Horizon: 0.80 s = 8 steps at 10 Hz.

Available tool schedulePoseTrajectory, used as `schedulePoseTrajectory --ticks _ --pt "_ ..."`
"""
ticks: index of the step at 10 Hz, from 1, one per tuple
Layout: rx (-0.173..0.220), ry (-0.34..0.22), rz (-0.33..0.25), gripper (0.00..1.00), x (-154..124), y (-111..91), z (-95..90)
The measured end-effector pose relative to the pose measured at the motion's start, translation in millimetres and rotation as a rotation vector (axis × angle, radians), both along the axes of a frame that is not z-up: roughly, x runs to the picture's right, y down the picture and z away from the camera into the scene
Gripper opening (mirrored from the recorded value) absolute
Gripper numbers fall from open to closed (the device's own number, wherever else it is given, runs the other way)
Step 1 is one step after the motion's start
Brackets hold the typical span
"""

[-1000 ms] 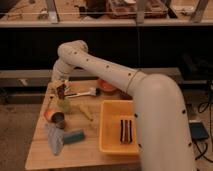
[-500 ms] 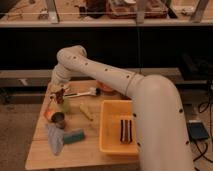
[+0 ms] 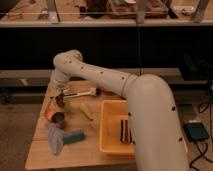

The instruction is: Place grapes in plastic cup

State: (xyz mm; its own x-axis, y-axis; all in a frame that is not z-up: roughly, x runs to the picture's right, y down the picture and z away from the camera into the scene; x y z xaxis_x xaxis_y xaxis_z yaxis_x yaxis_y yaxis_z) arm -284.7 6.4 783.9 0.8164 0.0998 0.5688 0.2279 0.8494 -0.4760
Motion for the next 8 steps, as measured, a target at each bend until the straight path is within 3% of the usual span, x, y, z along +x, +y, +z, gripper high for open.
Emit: schedulePoseTrajectory --ticks 2,3,8 --pt "-0.022 -0.007 0.004 0.76 0 6 6.3" --pt "-0.034 -0.018 0.006 0.80 -1 10 9.2" --pt "-0.051 -0.043 0.019 0.80 1 11 15.7"
